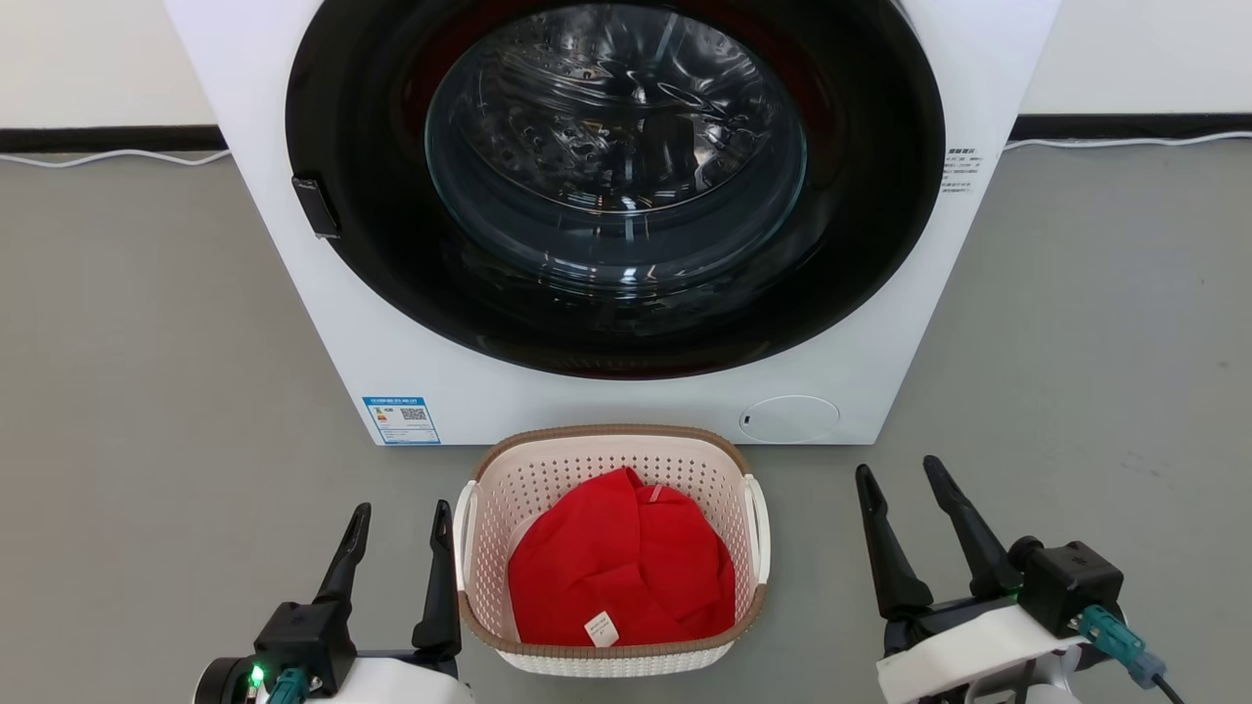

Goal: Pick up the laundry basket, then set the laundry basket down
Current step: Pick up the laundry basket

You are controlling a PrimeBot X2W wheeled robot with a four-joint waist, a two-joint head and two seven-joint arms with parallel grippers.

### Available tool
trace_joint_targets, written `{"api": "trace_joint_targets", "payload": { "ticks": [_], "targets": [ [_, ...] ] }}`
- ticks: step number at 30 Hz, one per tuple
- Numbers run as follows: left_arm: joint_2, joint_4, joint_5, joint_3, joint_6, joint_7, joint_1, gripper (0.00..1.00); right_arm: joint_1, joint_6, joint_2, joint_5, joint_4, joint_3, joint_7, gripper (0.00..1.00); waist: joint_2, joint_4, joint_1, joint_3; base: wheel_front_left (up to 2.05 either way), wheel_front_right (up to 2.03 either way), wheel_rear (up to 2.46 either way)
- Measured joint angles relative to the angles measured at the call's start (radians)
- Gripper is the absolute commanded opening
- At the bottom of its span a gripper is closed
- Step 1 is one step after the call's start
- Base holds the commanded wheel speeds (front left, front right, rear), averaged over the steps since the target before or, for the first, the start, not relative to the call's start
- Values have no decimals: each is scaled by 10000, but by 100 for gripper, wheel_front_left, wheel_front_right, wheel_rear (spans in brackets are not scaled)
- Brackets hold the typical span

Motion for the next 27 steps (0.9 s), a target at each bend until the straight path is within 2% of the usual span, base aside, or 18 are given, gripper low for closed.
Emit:
{"api": "trace_joint_targets", "payload": {
  "ticks": [27],
  "targets": [
    [6, 92, -167, 138, -21, 0, 239, 100, 57, 0, -2, 96, 222, 96, 0, 100, 0, -42, -1, -245, 0, 0, 0]
  ]
}}
